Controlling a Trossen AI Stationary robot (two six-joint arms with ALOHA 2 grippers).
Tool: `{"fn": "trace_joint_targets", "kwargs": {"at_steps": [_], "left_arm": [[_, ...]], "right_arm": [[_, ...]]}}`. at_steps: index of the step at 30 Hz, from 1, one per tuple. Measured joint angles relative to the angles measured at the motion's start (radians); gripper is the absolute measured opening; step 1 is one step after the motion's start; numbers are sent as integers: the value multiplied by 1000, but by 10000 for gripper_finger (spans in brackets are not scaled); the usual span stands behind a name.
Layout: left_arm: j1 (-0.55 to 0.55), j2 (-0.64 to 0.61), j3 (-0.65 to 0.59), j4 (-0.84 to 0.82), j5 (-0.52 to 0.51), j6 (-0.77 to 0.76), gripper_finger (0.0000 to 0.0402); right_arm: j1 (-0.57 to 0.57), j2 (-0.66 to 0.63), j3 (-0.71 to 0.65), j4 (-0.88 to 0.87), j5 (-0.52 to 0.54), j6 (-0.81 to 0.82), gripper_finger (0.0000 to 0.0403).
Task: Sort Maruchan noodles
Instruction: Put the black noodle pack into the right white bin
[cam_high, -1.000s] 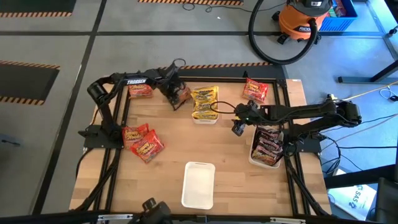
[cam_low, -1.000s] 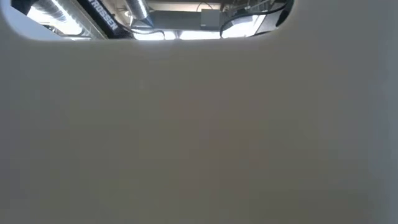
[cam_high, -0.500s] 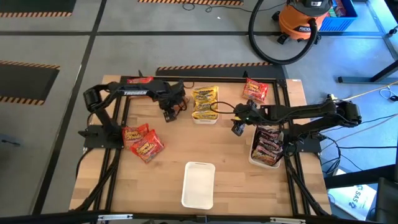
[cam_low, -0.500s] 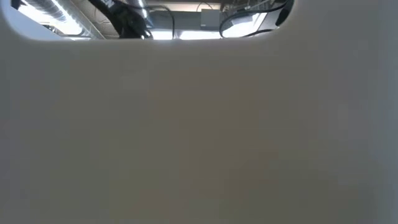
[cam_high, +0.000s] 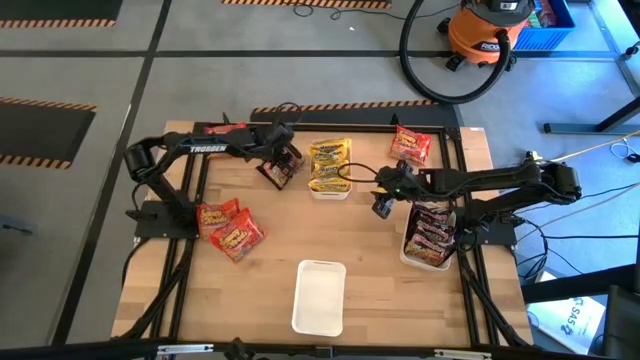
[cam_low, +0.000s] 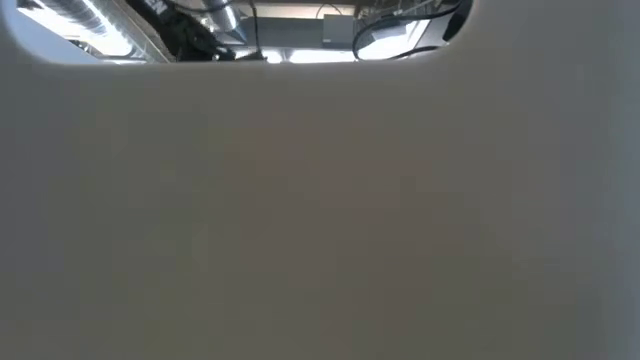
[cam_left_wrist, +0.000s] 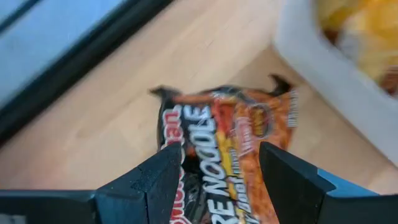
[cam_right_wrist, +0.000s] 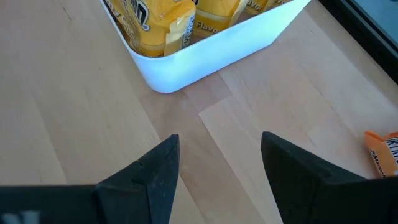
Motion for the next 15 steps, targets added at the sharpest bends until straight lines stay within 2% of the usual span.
{"fn": "trace_joint_targets", "kwargs": {"at_steps": [5,9,15], "left_arm": [[23,26,-63,119,-2,-95,212],[15,52,-93,135,12,-96,212],[-36,55,-103,126,108,-33,212]], "right_arm": [[0,0,0,13,1,-16,207],[0,0,0,13,1,-24,207],[0,0,0,13,2,-44,207]]}}
